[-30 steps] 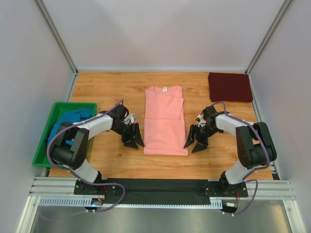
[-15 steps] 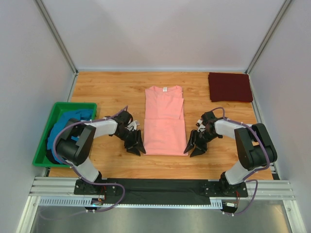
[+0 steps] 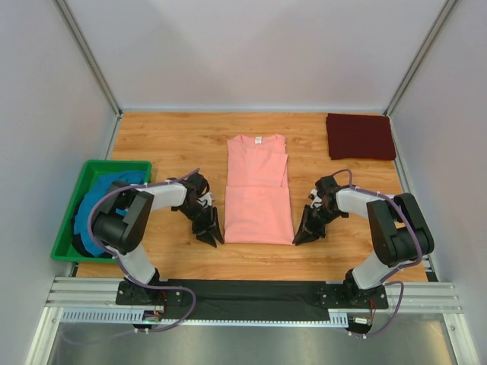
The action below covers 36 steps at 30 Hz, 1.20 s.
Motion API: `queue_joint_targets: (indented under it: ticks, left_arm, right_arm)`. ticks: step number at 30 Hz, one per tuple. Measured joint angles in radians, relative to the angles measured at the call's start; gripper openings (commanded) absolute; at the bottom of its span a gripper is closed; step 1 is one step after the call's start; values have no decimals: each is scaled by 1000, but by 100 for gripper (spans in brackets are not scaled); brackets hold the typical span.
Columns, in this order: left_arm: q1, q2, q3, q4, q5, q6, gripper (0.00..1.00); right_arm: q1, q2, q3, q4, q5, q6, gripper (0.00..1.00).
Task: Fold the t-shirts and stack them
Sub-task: Fold the tshirt
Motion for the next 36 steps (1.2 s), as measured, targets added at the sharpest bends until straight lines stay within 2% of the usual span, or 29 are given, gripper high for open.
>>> queue_joint_targets:
  ticks: [4, 9, 15, 23, 28, 29, 30, 36]
  left_arm:
    - [0, -26, -4, -16, -29, -9, 45]
    - [0, -137, -43, 20, -45, -24, 53]
    - [0, -165, -59, 108, 2, -39, 56]
    - [0, -109, -82, 173, 7, -56, 55]
    - [0, -64, -81, 183, 38, -84, 41]
    - [0, -55, -80, 184, 43, -87, 37]
    - [0, -48, -79, 185, 49, -89, 26]
    - [-5, -26, -76, 195, 41, -95, 6]
  right_arm:
    - [0, 0, -2, 1, -2, 0, 21]
    - [0, -10, -14, 7, -21, 0, 26]
    - [0, -17, -21, 14, -32, 0, 32]
    - [0, -21, -26, 26, -43, 0, 33]
    - [1, -21, -27, 39, -47, 1, 31]
    - [1, -20, -29, 42, -48, 3, 29]
    - [1, -19, -30, 46, -51, 5, 28]
    - [2, -6, -54, 77, -84, 27, 21]
